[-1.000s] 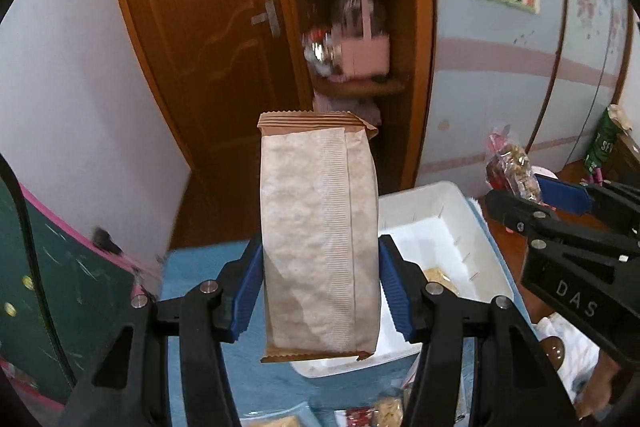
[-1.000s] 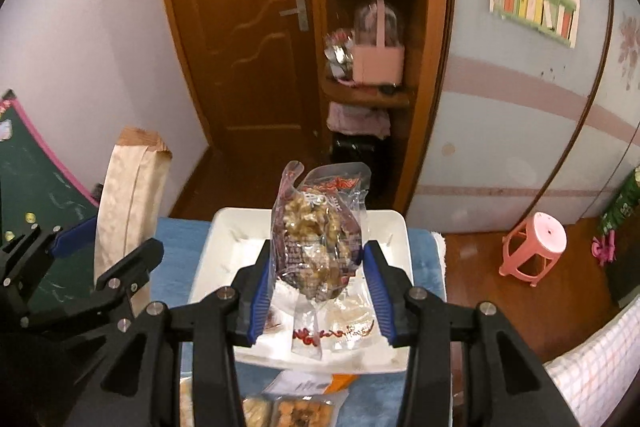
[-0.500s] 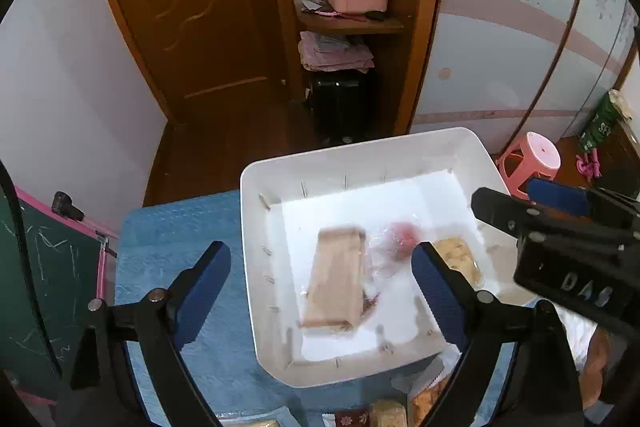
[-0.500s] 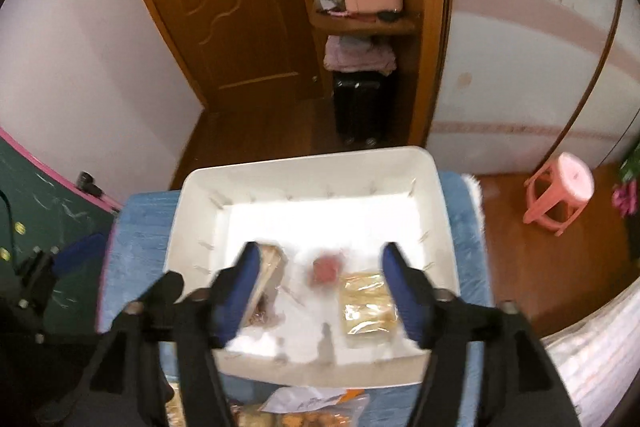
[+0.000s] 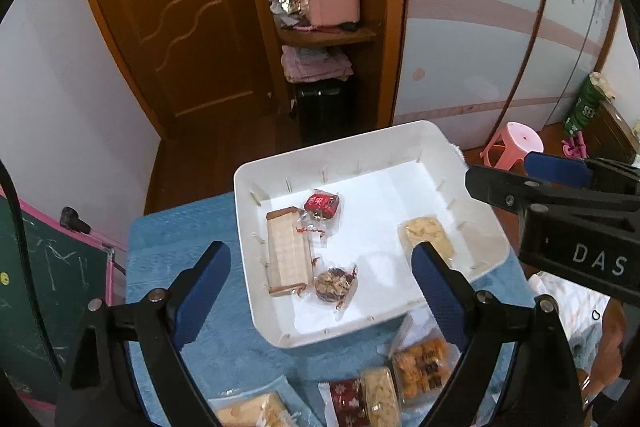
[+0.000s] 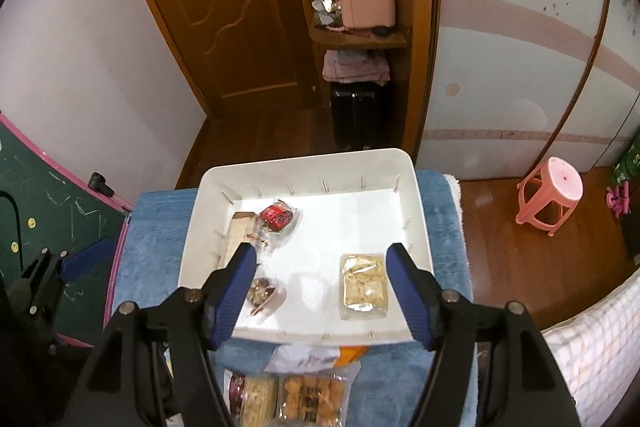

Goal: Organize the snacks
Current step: 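Lift both tools out of the bin back over the table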

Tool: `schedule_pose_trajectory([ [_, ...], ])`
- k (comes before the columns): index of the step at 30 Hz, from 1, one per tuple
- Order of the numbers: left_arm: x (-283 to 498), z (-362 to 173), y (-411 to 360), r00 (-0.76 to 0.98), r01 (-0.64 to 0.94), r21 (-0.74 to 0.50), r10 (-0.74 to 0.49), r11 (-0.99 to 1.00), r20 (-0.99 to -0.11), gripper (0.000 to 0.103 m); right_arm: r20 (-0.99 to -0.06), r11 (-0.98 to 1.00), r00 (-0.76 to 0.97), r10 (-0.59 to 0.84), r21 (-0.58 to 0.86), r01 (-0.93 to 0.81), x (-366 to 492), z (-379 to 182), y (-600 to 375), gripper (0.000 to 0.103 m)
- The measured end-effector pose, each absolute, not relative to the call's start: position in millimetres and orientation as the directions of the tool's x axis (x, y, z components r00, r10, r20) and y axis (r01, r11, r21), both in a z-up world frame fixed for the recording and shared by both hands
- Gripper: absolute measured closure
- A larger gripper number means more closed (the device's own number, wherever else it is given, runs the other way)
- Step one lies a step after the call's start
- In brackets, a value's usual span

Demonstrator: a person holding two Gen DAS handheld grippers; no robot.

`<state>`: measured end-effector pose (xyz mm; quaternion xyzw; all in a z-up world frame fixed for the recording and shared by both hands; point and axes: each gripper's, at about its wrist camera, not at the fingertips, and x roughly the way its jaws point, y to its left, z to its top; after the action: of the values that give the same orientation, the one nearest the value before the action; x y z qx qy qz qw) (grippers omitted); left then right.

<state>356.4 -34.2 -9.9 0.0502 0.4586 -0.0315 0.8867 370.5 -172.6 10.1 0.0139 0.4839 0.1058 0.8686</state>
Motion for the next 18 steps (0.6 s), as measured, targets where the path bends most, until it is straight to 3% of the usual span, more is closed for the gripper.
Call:
schedule_pose_trajectory([
  [18,211.6,90.8,0.9,0.7,0.083,0.108,0.019,0.991,-0.714,0.011,-0.758,0.973,0.627,0.18,0.045,-0.225,231.3,105.0,-177.7,0.035],
])
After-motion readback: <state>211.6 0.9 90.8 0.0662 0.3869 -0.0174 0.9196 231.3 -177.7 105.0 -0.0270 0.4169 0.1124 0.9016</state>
